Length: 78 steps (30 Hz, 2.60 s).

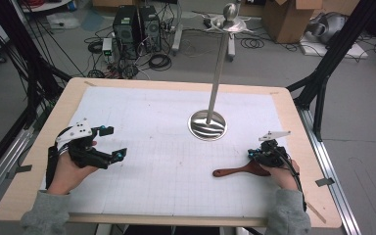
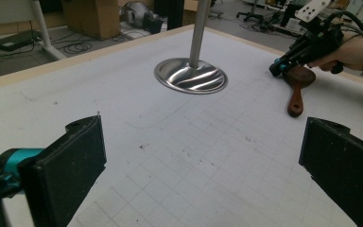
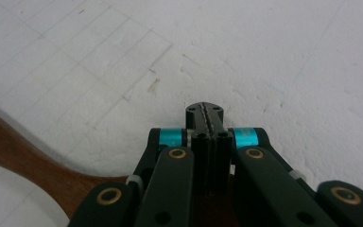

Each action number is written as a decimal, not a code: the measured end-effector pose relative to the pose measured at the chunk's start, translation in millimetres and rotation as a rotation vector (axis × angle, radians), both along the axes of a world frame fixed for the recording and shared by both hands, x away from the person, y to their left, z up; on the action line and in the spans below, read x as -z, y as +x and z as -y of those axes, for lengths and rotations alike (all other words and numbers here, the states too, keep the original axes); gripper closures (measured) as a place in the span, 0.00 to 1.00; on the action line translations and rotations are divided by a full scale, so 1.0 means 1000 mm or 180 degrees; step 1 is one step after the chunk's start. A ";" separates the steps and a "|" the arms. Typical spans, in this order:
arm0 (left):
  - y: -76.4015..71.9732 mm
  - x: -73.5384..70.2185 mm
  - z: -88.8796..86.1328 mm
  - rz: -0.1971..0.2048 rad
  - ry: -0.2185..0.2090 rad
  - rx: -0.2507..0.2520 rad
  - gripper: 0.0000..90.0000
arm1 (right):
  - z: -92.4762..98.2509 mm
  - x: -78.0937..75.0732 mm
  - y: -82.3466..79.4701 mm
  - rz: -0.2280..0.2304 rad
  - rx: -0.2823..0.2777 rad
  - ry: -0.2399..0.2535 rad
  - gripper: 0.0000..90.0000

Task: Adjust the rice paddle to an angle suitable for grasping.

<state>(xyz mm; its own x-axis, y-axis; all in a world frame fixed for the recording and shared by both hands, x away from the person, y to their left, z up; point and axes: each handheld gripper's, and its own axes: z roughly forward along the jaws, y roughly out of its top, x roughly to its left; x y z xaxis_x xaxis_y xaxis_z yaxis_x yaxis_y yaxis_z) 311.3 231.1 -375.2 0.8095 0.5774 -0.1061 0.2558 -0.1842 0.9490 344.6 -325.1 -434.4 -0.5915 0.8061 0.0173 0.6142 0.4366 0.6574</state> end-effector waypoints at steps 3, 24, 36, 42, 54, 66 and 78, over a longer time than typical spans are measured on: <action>0.002 0.000 0.003 0.0002 -0.0026 0.0013 0.02 | 0.001 -0.001 -0.005 -0.0027 -0.0010 -0.0033 1.00; 0.010 -0.002 0.014 0.0032 -0.0072 0.0093 0.02 | 0.009 -0.003 -0.022 -0.0160 -0.0099 0.0004 1.00; 0.012 -0.001 0.018 0.0028 -0.0079 0.0117 0.02 | 0.009 -0.003 -0.035 -0.0135 -0.0122 -0.0010 1.00; 0.012 -0.001 0.019 0.0033 -0.0074 0.0120 0.02 | 0.010 -0.003 -0.042 -0.0133 -0.0174 0.0000 1.00; 0.012 -0.003 0.018 0.0051 -0.0095 0.0125 0.02 | 0.010 -0.003 -0.054 -0.0134 -0.0189 -0.0004 1.00; 0.012 -0.004 0.018 0.0055 -0.0112 0.0121 0.02 | 0.012 -0.003 -0.061 -0.0178 -0.0273 0.0018 1.00; 0.012 -0.005 0.019 0.0062 -0.0103 0.0141 0.02 | 0.012 -0.004 -0.067 -0.0214 -0.0325 0.0031 1.00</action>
<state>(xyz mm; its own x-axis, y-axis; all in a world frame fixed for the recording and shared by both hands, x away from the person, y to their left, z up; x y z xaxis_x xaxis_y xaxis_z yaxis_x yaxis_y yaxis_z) 323.8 212.4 -370.6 0.8362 0.5376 -0.1083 0.2296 -0.1640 0.9594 277.1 -337.6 -430.7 -0.6679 0.7413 0.0671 0.6096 0.4931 0.6207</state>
